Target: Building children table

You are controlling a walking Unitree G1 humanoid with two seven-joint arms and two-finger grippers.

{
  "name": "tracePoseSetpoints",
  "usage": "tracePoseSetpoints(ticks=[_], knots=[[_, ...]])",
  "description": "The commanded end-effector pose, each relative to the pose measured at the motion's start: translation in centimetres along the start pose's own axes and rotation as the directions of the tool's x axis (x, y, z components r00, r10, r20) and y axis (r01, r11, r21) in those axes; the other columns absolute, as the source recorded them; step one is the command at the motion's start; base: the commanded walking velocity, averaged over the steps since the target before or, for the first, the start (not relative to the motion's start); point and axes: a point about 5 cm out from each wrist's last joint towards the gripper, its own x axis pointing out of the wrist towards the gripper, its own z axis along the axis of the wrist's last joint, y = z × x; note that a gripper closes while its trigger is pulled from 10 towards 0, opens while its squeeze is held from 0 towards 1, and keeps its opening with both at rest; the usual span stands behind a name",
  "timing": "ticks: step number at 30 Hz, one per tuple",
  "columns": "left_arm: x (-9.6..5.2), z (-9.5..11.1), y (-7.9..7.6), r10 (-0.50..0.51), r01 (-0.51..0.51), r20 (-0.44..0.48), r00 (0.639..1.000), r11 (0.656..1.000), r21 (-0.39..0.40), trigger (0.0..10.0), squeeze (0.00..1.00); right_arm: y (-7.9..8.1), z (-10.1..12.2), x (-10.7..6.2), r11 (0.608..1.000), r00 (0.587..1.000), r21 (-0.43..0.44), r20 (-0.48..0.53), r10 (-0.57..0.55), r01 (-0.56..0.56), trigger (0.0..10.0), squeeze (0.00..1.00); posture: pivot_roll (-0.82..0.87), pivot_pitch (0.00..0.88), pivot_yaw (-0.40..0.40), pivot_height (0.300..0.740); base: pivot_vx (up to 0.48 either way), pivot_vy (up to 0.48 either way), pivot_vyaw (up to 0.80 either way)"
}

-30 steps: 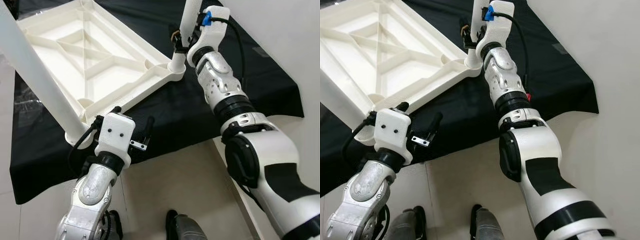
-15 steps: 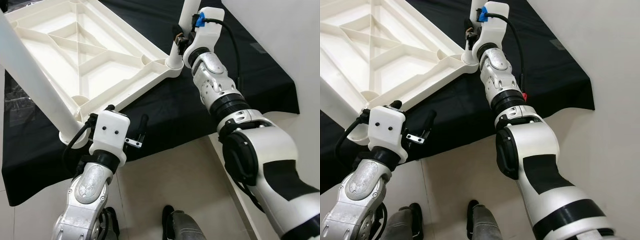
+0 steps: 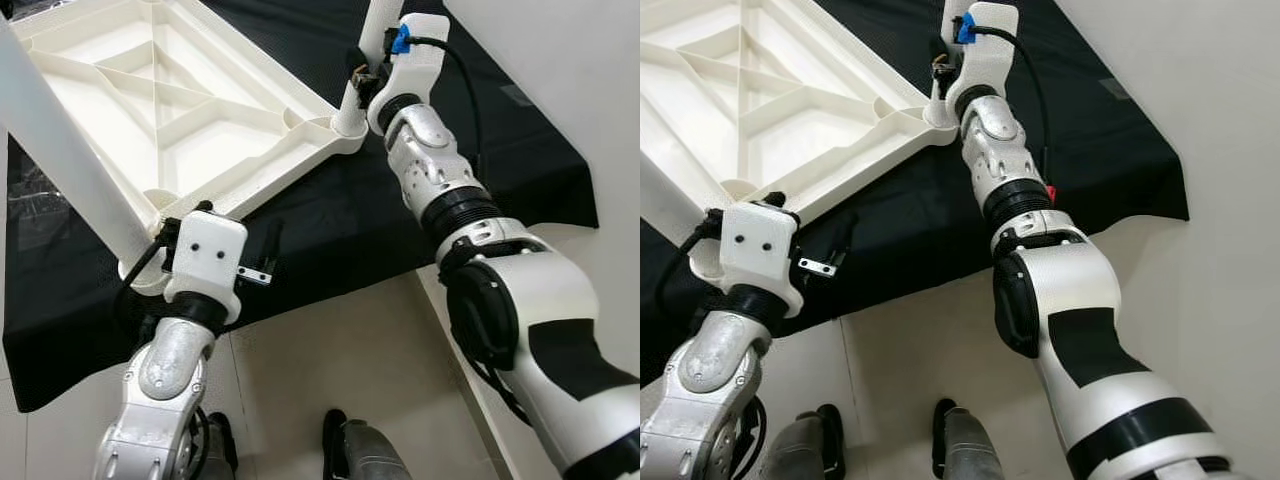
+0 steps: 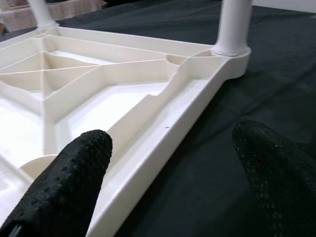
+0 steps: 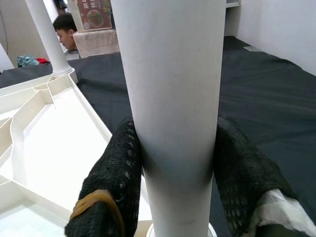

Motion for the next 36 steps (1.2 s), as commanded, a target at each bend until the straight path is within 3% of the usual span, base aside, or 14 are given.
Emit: tracePoseSetpoints(ticks=[1, 3, 6, 13, 15, 22, 36], knots=[[-0.2, -0.1, 0.1, 0.006, -0.006, -0.008, 1.000, 1.000, 0.010, 10.0, 0.00, -1.6, -0.1, -0.3, 0.999, 0.999, 0.011, 0.015, -0.045, 0.045, 0.0, 0.00, 0.07, 0.272, -0.134, 0.740, 0.000, 0.000, 0.00], [0.1, -0.3, 0.3, 0.016, -0.015, -0.008, 1.000, 1.000, 0.022, 10.0, 0.00, -3.6, -0.4, -1.0, 0.998, 0.998, -0.012, 0.032, -0.055, 0.056, 0.0, 0.00, 0.07, 0.250, -0.125, 0.740, 0.000, 0.000, 0.00], [0.3, -0.2, 0.3, 0.019, -0.018, -0.005, 1.000, 1.000, 0.024, 10.0, 0.00, -5.0, -0.8, -1.6, 0.998, 0.998, -0.032, 0.039, -0.057, 0.058, 0.0, 0.00, 0.07, 0.245, -0.122, 0.740, 0.000, 0.000, 0.00], [0.4, -0.3, 0.3, 0.015, -0.014, -0.003, 1.000, 1.000, 0.027, 10.0, 0.00, -6.0, -1.4, -2.3, 0.997, 0.998, -0.055, 0.037, -0.044, 0.046, 0.0, 0.00, 0.07, 0.229, -0.113, 0.740, 0.000, 0.000, 0.00], [0.6, -0.4, 0.4, 0.012, -0.012, -0.001, 1.000, 0.999, 0.033, 10.0, 0.00, -7.2, -2.2, -3.4, 0.996, 0.999, -0.076, 0.034, -0.038, 0.040, 0.0, 0.00, 0.06, 0.208, -0.100, 0.740, 0.000, 0.000, 0.00], [1.0, -0.5, 0.3, 0.003, -0.003, 0.009, 1.000, 0.999, 0.037, 10.0, 0.00, -7.9, -2.5, -4.9, 0.995, 0.998, -0.095, 0.056, -0.018, 0.023, 0.0, 0.00, 0.06, 0.195, -0.085, 0.740, 0.000, 0.000, 0.00], [1.1, -0.6, 0.2, 0.000, 0.000, 0.009, 1.000, 0.999, 0.037, 10.0, 0.00, -7.9, -2.5, -7.1, 0.995, 0.998, -0.104, 0.054, 0.014, -0.008, 0.0, 0.00, 0.05, 0.198, -0.076, 0.740, 0.000, 0.000, 0.00]])
